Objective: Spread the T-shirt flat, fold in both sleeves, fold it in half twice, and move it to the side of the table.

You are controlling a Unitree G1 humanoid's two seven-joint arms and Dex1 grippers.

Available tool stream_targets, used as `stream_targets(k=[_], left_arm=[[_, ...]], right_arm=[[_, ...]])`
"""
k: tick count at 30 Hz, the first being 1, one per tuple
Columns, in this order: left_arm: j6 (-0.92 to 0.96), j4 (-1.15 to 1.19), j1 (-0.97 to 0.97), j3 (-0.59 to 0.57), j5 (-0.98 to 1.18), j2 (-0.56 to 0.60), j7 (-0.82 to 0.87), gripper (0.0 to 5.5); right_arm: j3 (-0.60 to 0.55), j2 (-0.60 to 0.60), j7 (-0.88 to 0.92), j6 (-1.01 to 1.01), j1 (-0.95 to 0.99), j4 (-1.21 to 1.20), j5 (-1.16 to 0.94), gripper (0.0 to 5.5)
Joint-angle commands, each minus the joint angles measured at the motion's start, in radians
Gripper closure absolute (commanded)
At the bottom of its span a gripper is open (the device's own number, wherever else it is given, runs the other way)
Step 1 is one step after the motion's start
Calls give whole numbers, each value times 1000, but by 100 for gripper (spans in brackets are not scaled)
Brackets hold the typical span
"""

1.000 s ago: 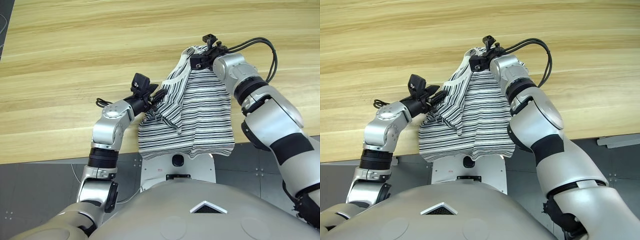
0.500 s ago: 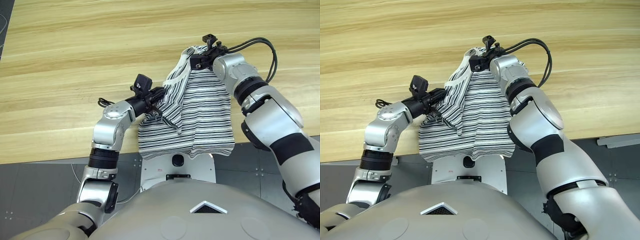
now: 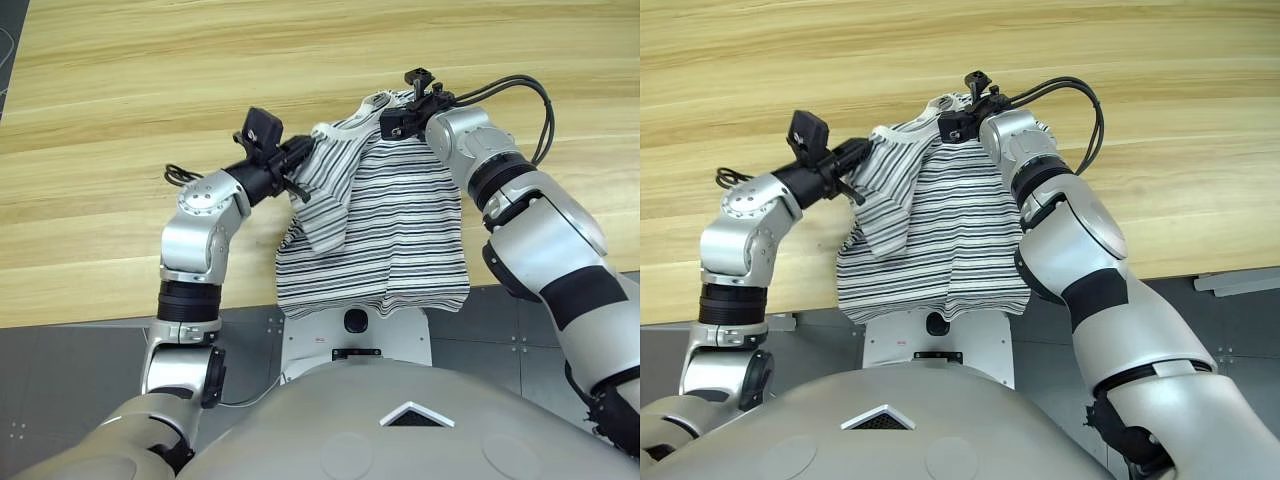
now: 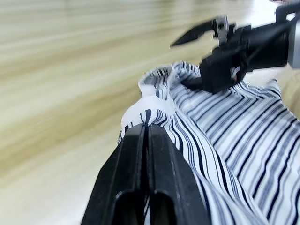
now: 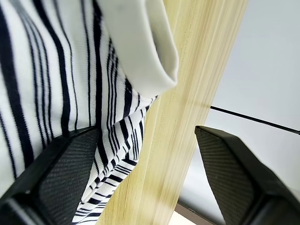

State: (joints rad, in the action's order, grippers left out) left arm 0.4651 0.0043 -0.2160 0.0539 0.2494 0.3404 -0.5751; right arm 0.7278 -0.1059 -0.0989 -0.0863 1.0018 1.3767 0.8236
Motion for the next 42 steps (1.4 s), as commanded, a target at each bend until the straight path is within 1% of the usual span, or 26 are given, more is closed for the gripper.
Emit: stream_targets(k=[1,3,7,10,12,13,17,18,21,23,24,25,26,30,32,34,39,40,42], left_arm=[[-73,124,-120,4,-59,74,-45,538],[-137,246,-196,26,-103,100,-73,538],[-362,635,-381,133,-281,133,-89,538],[-579,874,-478,264,-484,143,13,538],[-737,1007,-546,356,-625,132,142,538],[-787,1060,-574,391,-681,123,203,538],[-924,1199,-661,523,-877,91,443,538],[-934,1220,-678,545,-912,80,502,538],[-946,1247,-742,680,-1100,59,766,538],[-943,1269,-764,735,-1173,51,862,538],[-934,1284,-769,750,-1193,48,881,518],[-919,1300,-768,760,-1205,46,867,506],[-899,1319,-762,757,-1200,45,815,487],[-842,1348,-745,737,-1173,64,663,487],[-825,1356,-723,704,-1130,75,534,487],[-826,1351,-706,676,-1094,80,462,487],[-787,1326,-707,644,-1077,113,529,487],[-783,1319,-708,624,-1060,120,551,487],[-822,1295,-685,558,-991,125,540,487]], right_arm=[[0,-3,-33,-17,-30,16,3,173],[-6,-8,-34,-18,-28,15,-1,173],[-30,-13,-38,-29,-28,10,-20,173],[-44,-22,-42,-43,-34,6,-26,173],[-57,-33,-42,-49,-38,3,-33,173],[-63,-37,-41,-52,-39,2,-37,173],[-74,-50,-38,-65,-47,-2,-47,173],[-76,-53,-37,-70,-52,-3,-48,173],[-87,-64,-28,-87,-68,-10,-57,173],[-101,-67,-18,-104,-76,-18,-68,173],[-108,-70,-14,-113,-79,-24,-76,173],[-120,-73,-4,-123,-82,-31,-90,173],[-135,-79,8,-133,-84,-39,-104,173],[-202,-106,61,-163,-91,-69,-168,173],[-228,-119,78,-178,-99,-86,-193,173],[-248,-132,89,-193,-109,-105,-211,173],[-269,-154,86,-196,-131,-119,-230,173],[-276,-158,86,-196,-132,-120,-235,173],[-299,-169,77,-191,-125,-116,-256,173]])
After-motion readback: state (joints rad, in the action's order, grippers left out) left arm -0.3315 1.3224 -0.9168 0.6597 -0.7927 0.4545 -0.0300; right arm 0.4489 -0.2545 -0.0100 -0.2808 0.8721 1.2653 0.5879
